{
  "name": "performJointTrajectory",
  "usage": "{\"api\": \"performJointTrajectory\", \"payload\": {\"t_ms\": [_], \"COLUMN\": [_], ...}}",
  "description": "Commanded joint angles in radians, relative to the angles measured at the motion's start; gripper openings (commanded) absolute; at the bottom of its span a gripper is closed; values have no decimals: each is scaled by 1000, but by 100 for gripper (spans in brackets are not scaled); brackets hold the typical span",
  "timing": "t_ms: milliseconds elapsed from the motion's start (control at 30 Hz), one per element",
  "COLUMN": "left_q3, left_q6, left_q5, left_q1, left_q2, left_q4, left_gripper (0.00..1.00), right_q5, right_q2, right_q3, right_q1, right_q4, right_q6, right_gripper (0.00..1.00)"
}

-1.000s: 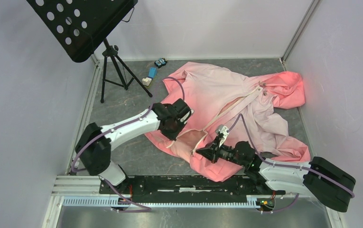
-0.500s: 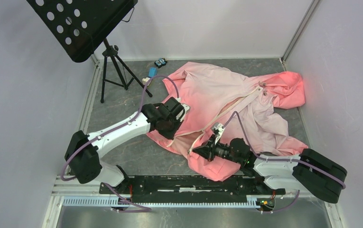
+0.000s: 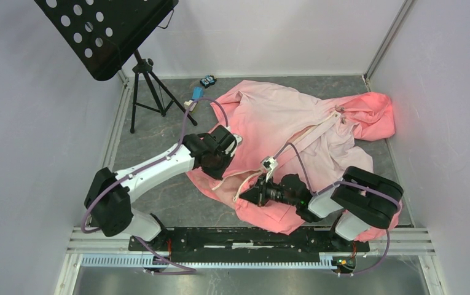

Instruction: Zip up the jacket

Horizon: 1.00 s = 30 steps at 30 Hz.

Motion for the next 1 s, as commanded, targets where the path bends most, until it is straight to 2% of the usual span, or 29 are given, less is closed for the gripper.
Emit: {"api": "performJointTrajectory", "payload": {"t_ms": [0, 200, 333, 500, 600, 733, 800, 867, 967], "left_q3": [-14, -99, -154, -263, -294, -331, -346, -309, -217], "left_q6": [-61, -200, -252, -324, -375, -485, -490, -448, -323], "left_q5": [-8, -61, -72, -115, -142, -171, -128, -99, -54], "left_q1": [6, 13, 17, 18, 18, 18, 18, 18, 18], "left_q2": [-104, -251, -337, -457, -503, -538, -530, -501, -427], "left_q4": [123, 266, 341, 460, 476, 516, 563, 518, 338], "left_gripper": [2, 2, 2, 2, 2, 2, 2, 2, 19], "right_q5": [-43, -21, 37, 51, 76, 96, 92, 108, 123], "right_q2": [-15, -108, -79, 22, 65, 79, 77, 46, -40], "right_q3": [-19, -17, -44, -16, -6, 31, 36, 14, -36], "right_q1": [-5, -14, -17, -14, -8, 10, 10, 10, 9], "right_q4": [156, 142, 336, 521, 602, 540, 497, 429, 274], "right_q6": [8, -6, 65, 132, 145, 103, 102, 95, 51], "right_gripper": [0, 0, 0, 0, 0, 0, 0, 0, 0]}}
